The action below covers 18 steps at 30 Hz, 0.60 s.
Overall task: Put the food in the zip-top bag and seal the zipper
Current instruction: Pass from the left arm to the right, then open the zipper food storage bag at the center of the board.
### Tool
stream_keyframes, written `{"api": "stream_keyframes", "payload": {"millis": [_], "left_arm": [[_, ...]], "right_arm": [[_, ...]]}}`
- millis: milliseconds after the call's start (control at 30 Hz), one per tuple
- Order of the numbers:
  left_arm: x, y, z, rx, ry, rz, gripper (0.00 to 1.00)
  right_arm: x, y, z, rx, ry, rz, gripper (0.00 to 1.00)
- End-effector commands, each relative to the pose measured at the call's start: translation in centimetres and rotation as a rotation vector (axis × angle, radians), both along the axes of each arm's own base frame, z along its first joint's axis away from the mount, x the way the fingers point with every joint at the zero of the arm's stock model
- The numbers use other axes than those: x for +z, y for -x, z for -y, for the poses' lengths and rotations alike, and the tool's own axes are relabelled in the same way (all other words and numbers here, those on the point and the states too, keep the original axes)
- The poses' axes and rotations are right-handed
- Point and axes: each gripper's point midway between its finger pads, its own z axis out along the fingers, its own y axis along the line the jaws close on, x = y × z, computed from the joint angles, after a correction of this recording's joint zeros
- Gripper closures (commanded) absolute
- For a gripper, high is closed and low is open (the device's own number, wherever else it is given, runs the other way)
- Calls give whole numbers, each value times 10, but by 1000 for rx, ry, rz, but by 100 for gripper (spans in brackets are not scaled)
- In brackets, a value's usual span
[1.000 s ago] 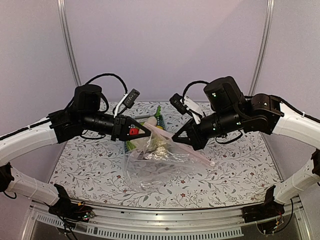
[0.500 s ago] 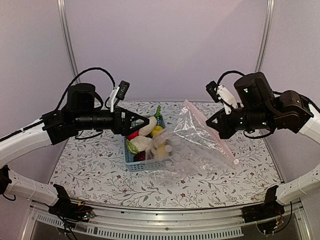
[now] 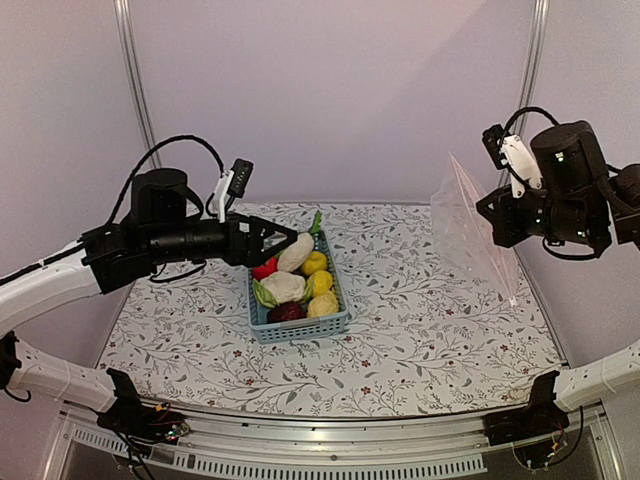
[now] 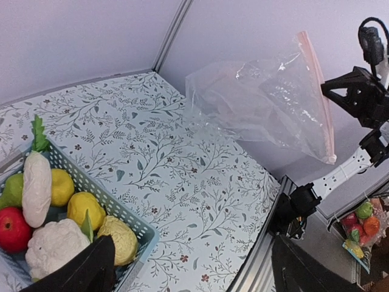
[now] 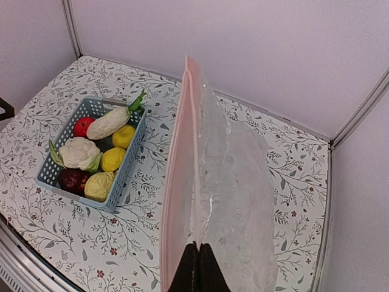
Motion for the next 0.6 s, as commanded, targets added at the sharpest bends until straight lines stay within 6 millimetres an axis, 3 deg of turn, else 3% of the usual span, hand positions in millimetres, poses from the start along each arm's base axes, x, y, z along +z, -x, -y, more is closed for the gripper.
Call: {"api": "stream_keyframes", "payload": {"millis": [0,133,233,367,567], "left_arm": [[-6,6,12,-5,27,-37,10],[-14,7,21,1,82,-83,10],[-20,11,31,-17,142,-117,10],[-40,17,43,-31,161,-191,11],[-64,23,63,-42,219,-285,17]], "right_arm": [[-37,-8,-35,35,-22,-74,100],[-92,-12,-91,108,-142,-200,100],[-121,-16,-123,125,-221,-273,100],[-134,-18,-150,155,-308,-318,100],[-132,-17,-170,195,-397,-340,100]]}}
